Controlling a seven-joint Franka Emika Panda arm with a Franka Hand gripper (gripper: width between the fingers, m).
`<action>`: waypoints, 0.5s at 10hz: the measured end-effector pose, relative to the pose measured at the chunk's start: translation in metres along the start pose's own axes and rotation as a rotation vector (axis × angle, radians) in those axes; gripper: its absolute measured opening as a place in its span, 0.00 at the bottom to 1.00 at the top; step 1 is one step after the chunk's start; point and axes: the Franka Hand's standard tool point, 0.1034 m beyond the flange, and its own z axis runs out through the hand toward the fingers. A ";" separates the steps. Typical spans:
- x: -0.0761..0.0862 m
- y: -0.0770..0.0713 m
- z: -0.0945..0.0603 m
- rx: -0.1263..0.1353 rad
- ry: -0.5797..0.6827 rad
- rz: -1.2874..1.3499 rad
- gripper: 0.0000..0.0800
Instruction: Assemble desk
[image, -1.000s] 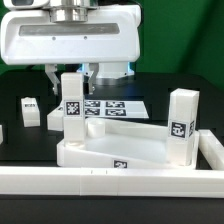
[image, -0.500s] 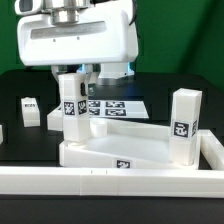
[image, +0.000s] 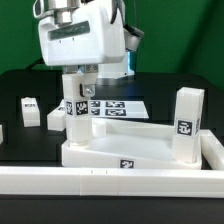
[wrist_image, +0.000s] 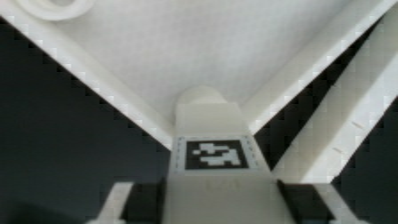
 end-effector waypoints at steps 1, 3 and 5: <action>0.000 0.000 0.000 0.000 0.000 -0.031 0.58; 0.000 0.000 0.000 -0.002 -0.003 -0.094 0.76; -0.002 -0.001 0.000 -0.011 0.001 -0.323 0.80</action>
Offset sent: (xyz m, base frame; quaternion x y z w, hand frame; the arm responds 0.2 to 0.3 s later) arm 0.0022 -0.0033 0.0013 -0.0051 0.0008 -0.0995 0.9950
